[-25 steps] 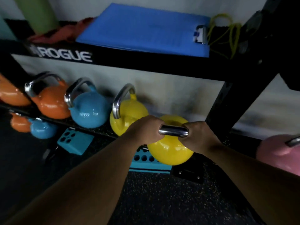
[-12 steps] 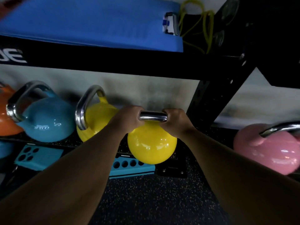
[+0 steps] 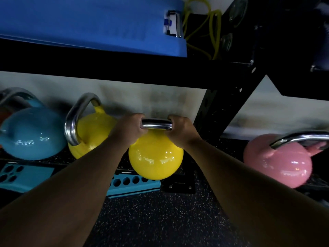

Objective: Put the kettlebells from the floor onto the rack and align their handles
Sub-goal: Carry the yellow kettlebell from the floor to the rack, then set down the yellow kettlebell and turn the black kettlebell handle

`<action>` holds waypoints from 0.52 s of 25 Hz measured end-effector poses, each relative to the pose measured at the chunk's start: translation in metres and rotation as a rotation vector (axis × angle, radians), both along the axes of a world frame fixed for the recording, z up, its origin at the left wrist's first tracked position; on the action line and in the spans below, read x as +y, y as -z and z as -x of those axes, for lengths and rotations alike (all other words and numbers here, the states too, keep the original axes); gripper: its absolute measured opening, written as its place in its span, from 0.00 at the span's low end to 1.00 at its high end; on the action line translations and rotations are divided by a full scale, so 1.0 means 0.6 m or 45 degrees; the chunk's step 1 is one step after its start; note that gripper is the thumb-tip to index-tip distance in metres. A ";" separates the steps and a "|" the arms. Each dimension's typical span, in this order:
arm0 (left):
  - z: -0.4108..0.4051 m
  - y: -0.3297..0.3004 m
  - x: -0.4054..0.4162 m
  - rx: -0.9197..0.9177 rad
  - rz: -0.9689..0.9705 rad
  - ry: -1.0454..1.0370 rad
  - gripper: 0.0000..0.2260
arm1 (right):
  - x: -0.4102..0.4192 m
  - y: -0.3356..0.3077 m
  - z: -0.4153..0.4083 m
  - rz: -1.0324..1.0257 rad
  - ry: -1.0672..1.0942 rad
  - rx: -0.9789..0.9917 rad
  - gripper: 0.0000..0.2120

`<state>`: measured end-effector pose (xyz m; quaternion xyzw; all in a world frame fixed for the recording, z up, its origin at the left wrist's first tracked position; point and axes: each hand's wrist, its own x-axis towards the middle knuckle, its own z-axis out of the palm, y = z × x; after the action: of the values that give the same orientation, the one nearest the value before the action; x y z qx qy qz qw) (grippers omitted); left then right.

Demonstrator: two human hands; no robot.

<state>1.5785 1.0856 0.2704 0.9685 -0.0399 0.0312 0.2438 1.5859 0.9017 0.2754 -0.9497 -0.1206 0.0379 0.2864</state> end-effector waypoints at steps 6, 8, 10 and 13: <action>0.076 0.025 -0.020 0.093 0.171 -0.350 0.35 | -0.023 0.006 0.052 -0.065 -0.040 -0.016 0.31; 0.111 0.030 -0.030 0.294 0.031 -0.525 0.35 | -0.045 0.011 0.080 -0.101 -0.054 0.021 0.36; 0.138 0.037 -0.054 0.480 -0.163 -0.553 0.25 | -0.081 0.012 0.103 -0.142 -0.055 0.038 0.36; 0.168 0.030 -0.117 0.598 -0.334 -0.470 0.15 | -0.159 0.010 0.139 -0.140 -0.092 0.039 0.29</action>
<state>1.4776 1.0157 0.2522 0.9633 0.1900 -0.1547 0.1097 1.5026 0.8065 0.2694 -0.9269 -0.1524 0.0560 0.3384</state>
